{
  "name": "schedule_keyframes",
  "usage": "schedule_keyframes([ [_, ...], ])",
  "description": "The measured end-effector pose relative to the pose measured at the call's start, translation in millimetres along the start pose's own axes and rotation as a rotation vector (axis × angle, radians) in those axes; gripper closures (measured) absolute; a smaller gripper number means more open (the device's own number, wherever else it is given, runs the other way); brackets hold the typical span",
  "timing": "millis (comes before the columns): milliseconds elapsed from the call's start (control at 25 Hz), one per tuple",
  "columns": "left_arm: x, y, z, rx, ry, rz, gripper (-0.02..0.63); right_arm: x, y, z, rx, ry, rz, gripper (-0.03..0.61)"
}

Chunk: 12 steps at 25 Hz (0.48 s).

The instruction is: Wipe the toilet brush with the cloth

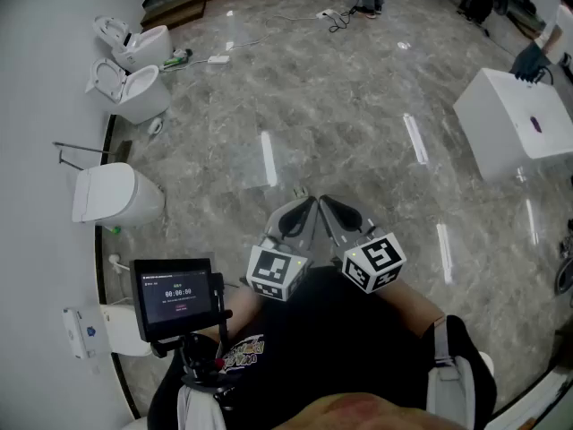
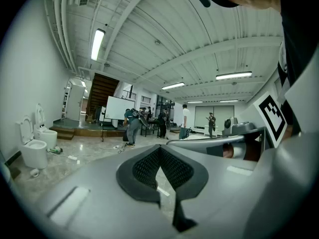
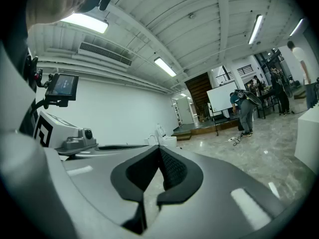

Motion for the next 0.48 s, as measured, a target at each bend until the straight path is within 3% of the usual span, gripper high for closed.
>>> schedule_keyframes([
  [480, 1.8, -0.4, 0.3, 0.006, 0.004, 0.005, 0.615, 1.2, 2.1, 0.7, -0.005, -0.001, 0.002, 0.578],
])
Point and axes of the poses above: the fingertips, and each gripper's own axes: x forward along the fingers, y to its right, z out of its underside, the point moved 6 cm from there along -x, backward along the fingers, and after that the axes turned 6 degrees about x, right-handed, at the moved point
